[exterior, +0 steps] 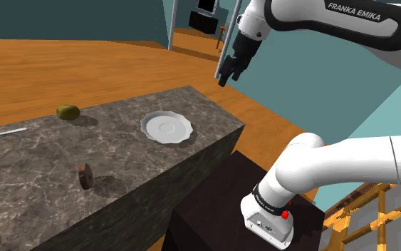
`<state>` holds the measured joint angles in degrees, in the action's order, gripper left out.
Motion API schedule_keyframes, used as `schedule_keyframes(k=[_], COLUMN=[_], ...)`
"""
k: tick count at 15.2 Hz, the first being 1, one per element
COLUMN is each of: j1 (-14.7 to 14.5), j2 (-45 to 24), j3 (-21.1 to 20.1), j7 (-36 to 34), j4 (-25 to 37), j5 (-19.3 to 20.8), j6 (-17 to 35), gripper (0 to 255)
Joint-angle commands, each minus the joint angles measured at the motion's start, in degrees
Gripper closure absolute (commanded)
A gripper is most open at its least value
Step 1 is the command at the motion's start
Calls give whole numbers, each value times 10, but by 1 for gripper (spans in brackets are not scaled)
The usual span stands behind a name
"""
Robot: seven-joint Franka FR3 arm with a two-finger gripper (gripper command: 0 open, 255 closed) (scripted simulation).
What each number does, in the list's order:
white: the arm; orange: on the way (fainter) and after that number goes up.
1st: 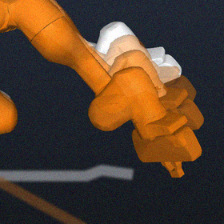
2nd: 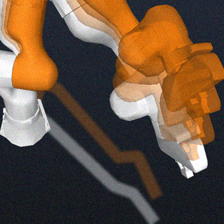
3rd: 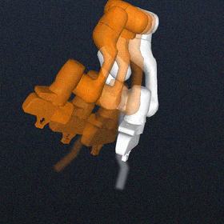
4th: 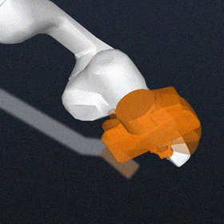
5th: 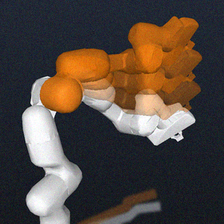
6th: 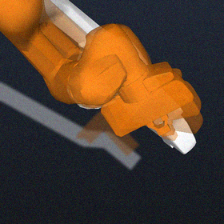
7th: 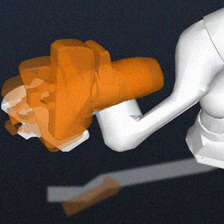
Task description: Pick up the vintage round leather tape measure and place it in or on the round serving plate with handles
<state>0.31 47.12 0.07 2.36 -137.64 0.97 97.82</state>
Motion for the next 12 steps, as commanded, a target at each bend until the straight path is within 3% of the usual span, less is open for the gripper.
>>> schedule_keyframes(k=[1,12], j1=[0,-26], j2=[0,-132], j3=[0,-122], j7=[0,-151], j4=[0,-16], j5=[0,-55], j6=[0,122], gripper=[0,0])
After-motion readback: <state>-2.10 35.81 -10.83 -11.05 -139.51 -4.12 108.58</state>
